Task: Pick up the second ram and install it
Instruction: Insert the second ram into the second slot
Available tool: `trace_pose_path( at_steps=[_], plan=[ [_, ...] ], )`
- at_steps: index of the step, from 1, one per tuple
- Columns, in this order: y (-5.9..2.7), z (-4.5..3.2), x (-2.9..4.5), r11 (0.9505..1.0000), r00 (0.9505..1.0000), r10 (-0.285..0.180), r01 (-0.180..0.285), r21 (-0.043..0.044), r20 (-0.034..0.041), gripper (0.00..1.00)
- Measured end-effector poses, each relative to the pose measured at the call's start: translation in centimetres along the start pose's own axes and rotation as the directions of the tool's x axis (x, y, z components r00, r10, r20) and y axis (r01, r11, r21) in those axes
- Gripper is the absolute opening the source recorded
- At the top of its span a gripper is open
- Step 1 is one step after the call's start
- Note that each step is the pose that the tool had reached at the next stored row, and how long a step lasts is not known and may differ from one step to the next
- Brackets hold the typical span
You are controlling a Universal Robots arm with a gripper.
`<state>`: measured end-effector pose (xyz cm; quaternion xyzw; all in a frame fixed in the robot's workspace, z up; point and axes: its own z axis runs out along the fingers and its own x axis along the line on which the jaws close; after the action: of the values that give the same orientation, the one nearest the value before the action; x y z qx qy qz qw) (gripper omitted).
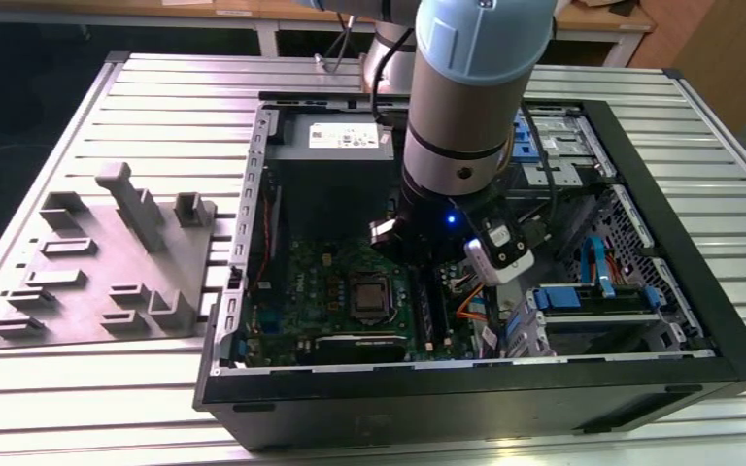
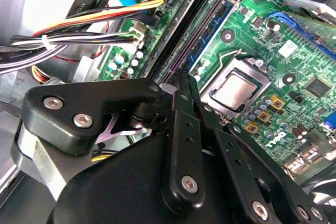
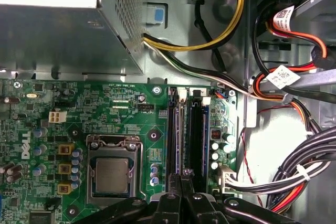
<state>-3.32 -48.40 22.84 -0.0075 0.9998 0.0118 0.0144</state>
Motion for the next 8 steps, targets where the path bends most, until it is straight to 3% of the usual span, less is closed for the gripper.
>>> trace_pose_path(
  at_steps=[8],
  plan=[
    [-0.01, 0.21, 0.01, 1.0000, 1.0000, 0.000, 0.000, 0.0001, -0.0001, 0.11]
  ],
)
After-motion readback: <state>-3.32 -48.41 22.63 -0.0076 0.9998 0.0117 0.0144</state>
